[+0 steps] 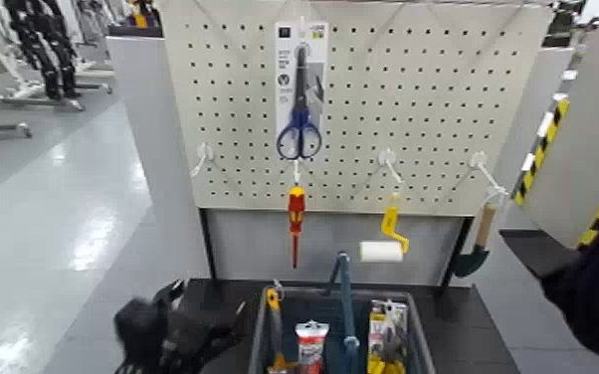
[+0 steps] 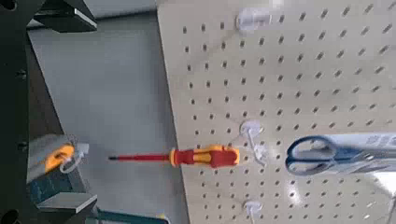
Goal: Put the red glue tube into the crate.
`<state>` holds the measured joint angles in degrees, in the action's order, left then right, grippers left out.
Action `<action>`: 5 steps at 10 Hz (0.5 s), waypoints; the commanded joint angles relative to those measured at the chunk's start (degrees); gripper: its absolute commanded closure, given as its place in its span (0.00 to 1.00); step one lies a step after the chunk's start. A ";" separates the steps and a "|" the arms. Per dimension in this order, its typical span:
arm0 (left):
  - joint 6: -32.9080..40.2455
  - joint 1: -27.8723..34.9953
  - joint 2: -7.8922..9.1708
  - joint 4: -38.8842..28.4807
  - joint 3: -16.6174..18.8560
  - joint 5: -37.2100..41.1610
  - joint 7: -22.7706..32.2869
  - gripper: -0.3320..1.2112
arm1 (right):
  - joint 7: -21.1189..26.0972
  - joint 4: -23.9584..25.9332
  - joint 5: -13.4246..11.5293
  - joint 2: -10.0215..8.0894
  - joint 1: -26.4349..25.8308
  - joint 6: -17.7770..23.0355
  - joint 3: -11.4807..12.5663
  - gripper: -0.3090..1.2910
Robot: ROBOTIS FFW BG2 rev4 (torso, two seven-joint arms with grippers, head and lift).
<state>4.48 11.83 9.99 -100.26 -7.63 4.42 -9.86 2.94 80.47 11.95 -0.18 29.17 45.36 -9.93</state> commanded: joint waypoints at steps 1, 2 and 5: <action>11.87 6.80 1.26 1.83 0.42 -2.66 4.59 0.22 | 0.14 0.47 -1.32 4.92 0.27 -0.10 0.44 0.22; 16.18 7.59 2.31 3.41 -1.07 -2.75 9.78 0.24 | 0.14 0.56 -1.49 4.92 0.36 -0.19 0.62 0.22; 21.89 10.75 3.72 6.04 -1.43 -1.70 14.17 0.27 | 0.31 0.82 -1.93 5.01 0.63 -0.98 0.88 0.22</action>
<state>25.54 22.08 13.54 -94.48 -9.09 2.67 4.35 3.23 81.20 10.14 -0.18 29.70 44.58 -9.11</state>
